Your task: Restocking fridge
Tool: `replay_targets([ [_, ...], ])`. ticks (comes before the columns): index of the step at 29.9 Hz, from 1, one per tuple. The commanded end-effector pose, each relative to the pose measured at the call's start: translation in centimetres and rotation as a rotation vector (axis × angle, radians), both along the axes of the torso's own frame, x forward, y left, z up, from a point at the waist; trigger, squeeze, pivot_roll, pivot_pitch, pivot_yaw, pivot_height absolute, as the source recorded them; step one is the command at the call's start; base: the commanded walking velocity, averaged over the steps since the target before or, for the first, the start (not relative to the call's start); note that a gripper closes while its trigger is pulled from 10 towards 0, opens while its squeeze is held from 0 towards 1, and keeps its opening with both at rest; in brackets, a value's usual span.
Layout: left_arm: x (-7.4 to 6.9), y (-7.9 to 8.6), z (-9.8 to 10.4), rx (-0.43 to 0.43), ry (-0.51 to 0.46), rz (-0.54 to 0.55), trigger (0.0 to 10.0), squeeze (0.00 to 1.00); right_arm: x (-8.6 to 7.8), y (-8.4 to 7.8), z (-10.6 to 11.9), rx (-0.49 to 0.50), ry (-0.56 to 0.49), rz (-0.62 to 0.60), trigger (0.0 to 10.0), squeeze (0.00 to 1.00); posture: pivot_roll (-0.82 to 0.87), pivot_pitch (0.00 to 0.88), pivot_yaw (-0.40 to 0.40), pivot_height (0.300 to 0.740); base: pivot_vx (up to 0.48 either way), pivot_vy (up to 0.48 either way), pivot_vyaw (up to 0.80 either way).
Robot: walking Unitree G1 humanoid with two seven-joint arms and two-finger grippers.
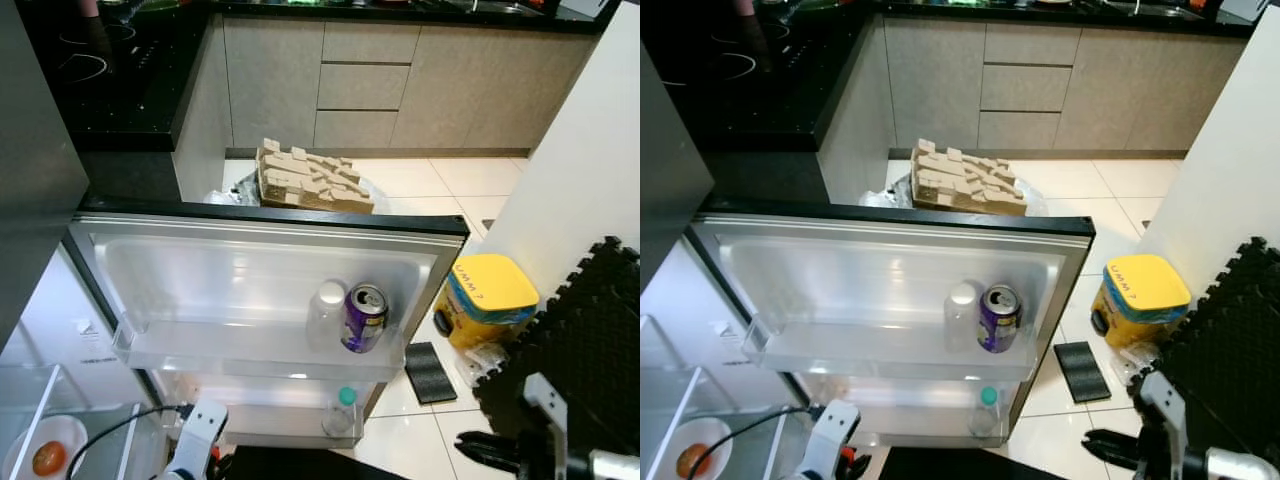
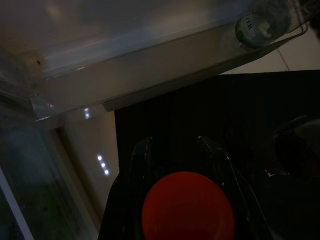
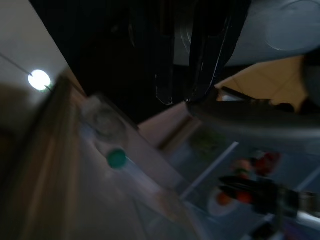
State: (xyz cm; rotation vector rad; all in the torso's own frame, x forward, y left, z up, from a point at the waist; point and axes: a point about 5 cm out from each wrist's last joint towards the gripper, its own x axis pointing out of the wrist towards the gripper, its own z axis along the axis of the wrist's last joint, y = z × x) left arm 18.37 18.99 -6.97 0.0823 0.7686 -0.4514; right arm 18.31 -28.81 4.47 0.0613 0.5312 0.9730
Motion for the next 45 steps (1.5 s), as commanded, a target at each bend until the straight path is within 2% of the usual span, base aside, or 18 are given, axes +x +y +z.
replay_targets([
  [1, 0.0, 0.7, 0.3, -0.012, -0.018, -0.042, 10.0, 0.00, 0.0, 0.1, 1.2, 0.025, -0.003, 0.034, 10.0, 0.00, 0.00, 0.023, -0.061, 0.740, 0.000, 0.000, 0.00],
  [6, -0.5, 0.8, 0.7, -0.056, -0.018, -0.174, 10.0, 0.00, 0.4, 0.9, 2.9, 0.036, -0.021, 0.103, 10.0, 0.00, 0.00, 0.027, -0.060, 0.740, 0.000, 0.000, 0.00],
  [9, -0.5, 0.8, 0.8, -0.073, -0.021, -0.199, 10.0, 0.00, 0.5, 1.0, 3.2, 0.034, -0.025, 0.116, 10.0, 0.00, 0.00, 0.027, -0.060, 0.740, 0.000, 0.000, 0.00],
  [11, -0.5, 0.8, 1.0, -0.098, -0.025, -0.228, 10.0, 0.00, 0.6, 1.1, 3.5, 0.031, -0.030, 0.127, 10.0, 0.00, 0.00, 0.027, -0.060, 0.740, 0.000, 0.000, 0.00],
  [12, -0.2, 0.6, 1.5, -0.150, -0.037, -0.284, 10.0, 0.00, 0.6, 1.3, 3.8, 0.022, -0.029, 0.145, 10.0, 0.00, 0.00, 0.027, -0.060, 0.740, 0.000, 0.000, 0.00],
  [15, 0.0, 0.3, 1.8, -0.182, -0.048, -0.321, 10.0, 0.00, 0.6, 1.4, 3.9, 0.019, -0.024, 0.151, 10.0, 0.00, 0.00, 0.027, -0.061, 0.740, 0.000, 0.000, 0.00],
  [17, 0.6, -0.5, 2.6, -0.267, -0.071, -0.409, 10.0, 0.00, 0.5, 1.6, 3.8, 0.011, -0.005, 0.159, 10.0, 0.00, 0.01, 0.027, -0.065, 0.740, 0.000, 0.000, 0.00],
  [19, 0.8, -0.7, 2.9, -0.292, -0.077, -0.445, 10.0, 0.00, 0.4, 1.7, 3.7, 0.010, 0.004, 0.158, 10.0, 0.00, 0.01, 0.027, -0.065, 0.740, 0.000, 0.000, 0.00],
  [21, 0.8, -1.4, 3.4, -0.340, -0.082, -0.533, 10.0, 0.00, 0.3, 1.7, 3.6, 0.007, 0.014, 0.157, 10.0, 0.00, 0.01, 0.027, -0.065, 0.740, 0.000, 0.000, 0.00],
  [22, 0.8, -1.4, 3.4, -0.340, -0.082, -0.533, 10.0, 0.00, 0.3, 1.7, 3.6, 0.007, 0.014, 0.157, 10.0, 0.00, 0.01, 0.027, -0.065, 0.740, 0.000, 0.000, 0.00],
  [24, 1.0, -1.9, 4.1, -0.366, -0.101, -0.624, 10.0, 0.00, 0.2, 1.8, 3.7, 0.003, 0.025, 0.158, 10.0, 0.00, 0.01, 0.026, -0.064, 0.740, 0.000, 0.000, 0.00],
  [26, 1.0, -1.9, 4.1, -0.366, -0.101, -0.624, 10.0, 0.00, 0.2, 1.8, 3.7, 0.003, 0.025, 0.158, 10.0, 0.00, 0.01, 0.026, -0.064, 0.740, 0.000, 0.000, 0.00],
  [29, 1.5, -2.9, 5.3, -0.395, -0.149, -0.751, 10.0, 0.00, 0.1, 1.8, 3.6, -0.004, 0.038, 0.161, 10.0, 0.00, 0.01, 0.027, -0.066, 0.740, 0.000, 0.000, 0.00],
  [30, 1.5, -2.9, 5.3, -0.395, -0.149, -0.751, 10.0, 0.00, 0.1, 1.8, 3.6, -0.004, 0.038, 0.161, 10.0, 0.00, 0.01, 0.027, -0.066, 0.740, 0.000, 0.000, 0.00],
  [33, 1.3, -3.6, 6.2, -0.436, -0.163, -0.846, 10.0, 0.00, -0.1, 1.9, 3.6, -0.006, 0.048, 0.163, 10.0, 0.00, 0.01, 0.027, -0.066, 0.740, 0.000, 0.000, 0.00],
  [39, 1.3, -4.3, 7.3, -0.484, -0.186, -0.908, 10.0, 0.00, -0.1, 1.9, 3.6, -0.003, 0.054, 0.163, 10.0, 0.00, 0.01, 0.027, -0.066, 0.740, 0.000, 0.000, 0.00],
  [45, 1.8, -4.7, 8.5, -0.542, -0.222, -0.911, 10.0, 0.00, 0.1, 1.6, 4.4, -0.011, 0.028, 0.164, 10.0, 0.00, 0.01, 0.021, -0.067, 0.740, 0.000, 0.000, 0.00],
])
